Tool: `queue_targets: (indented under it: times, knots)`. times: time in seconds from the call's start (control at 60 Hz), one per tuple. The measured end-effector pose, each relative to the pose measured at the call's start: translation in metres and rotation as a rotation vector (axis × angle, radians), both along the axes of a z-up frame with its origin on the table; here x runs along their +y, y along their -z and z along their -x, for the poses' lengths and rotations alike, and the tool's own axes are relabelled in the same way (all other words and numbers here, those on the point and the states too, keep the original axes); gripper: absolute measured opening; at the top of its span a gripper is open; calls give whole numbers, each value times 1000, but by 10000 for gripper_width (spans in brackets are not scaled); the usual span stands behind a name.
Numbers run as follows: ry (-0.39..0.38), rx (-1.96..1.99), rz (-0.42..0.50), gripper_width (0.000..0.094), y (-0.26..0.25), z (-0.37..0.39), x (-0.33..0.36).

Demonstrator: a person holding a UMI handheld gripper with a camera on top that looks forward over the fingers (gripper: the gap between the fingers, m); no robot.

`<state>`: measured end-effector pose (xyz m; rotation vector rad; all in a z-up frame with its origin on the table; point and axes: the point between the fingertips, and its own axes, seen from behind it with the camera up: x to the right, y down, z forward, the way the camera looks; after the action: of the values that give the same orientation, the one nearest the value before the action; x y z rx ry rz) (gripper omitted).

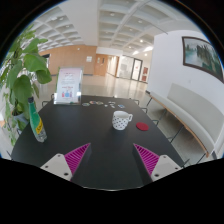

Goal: Pour water

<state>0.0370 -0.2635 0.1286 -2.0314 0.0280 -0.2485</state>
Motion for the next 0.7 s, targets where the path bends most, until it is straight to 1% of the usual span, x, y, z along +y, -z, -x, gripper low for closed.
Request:
queue_targets:
  times: [0.117, 0.25, 0.383, 0.417, 0.483, 0.6, 0.7]
  knots:
    - [-5, 2, 12, 857, 6, -1, -4]
    - [-20, -4, 24, 860, 27, -4, -10]
    - [-105, 31, 39, 857, 52, 43, -22]
    - [-129, 42, 43, 858, 51, 74, -29]
    - [-186, 57, 46, 858, 58, 112, -28]
    - [-268, 76, 31, 858, 64, 176, -13]
    - [-309, 96, 4, 855, 64, 225, 14]
